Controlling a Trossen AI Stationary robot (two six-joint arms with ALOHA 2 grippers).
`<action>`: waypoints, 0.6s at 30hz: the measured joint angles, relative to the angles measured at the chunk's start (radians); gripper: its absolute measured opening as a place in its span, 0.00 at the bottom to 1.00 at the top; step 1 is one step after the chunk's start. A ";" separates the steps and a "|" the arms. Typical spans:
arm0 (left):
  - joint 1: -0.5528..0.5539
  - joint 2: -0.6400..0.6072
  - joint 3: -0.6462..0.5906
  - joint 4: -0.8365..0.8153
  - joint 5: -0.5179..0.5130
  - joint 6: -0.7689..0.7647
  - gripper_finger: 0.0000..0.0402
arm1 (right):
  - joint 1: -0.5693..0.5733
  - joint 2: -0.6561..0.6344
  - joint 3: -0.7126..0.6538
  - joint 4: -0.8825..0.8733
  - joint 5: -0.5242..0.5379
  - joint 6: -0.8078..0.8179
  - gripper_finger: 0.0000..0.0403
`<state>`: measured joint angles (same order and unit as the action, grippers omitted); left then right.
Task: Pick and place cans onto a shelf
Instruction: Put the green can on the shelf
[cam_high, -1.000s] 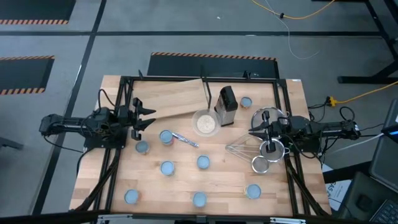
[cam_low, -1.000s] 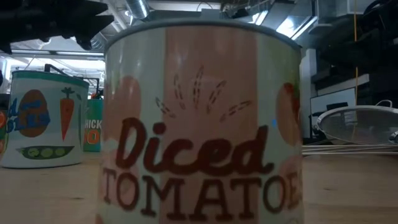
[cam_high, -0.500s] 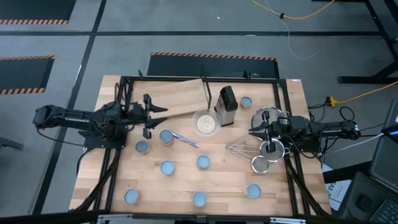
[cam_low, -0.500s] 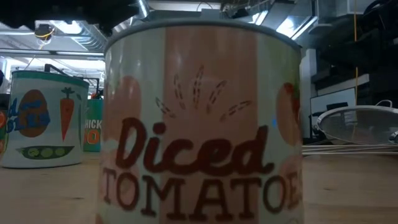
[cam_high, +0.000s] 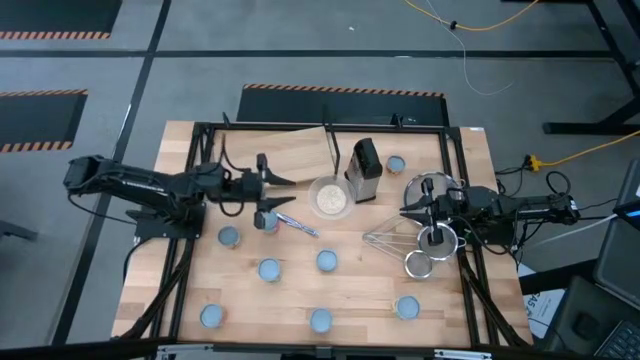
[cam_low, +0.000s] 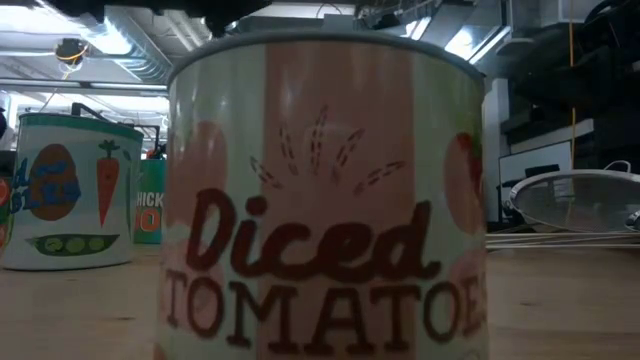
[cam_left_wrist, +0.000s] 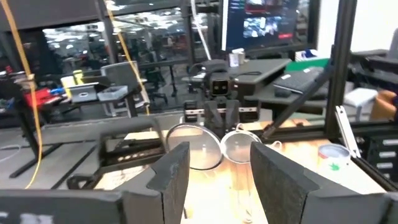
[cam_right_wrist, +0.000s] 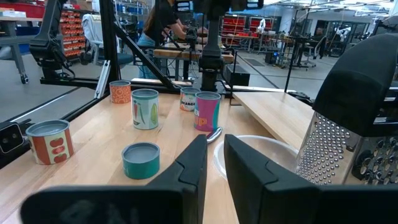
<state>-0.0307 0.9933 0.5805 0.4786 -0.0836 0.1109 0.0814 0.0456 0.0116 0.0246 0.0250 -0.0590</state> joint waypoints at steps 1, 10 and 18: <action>-0.008 0.019 0.014 0.000 0.000 0.004 0.41 | 0.000 0.000 0.000 0.000 0.000 0.000 0.15; -0.083 0.187 0.164 -0.109 -0.001 0.004 0.40 | 0.000 0.000 0.000 0.000 0.000 -0.002 0.15; -0.143 0.336 0.279 -0.238 -0.038 -0.002 0.40 | 0.000 0.000 0.000 0.000 0.000 -0.002 0.15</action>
<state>-0.1737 1.3289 0.8596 0.2407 -0.1216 0.1092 0.0814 0.0457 0.0116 0.0242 0.0250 -0.0605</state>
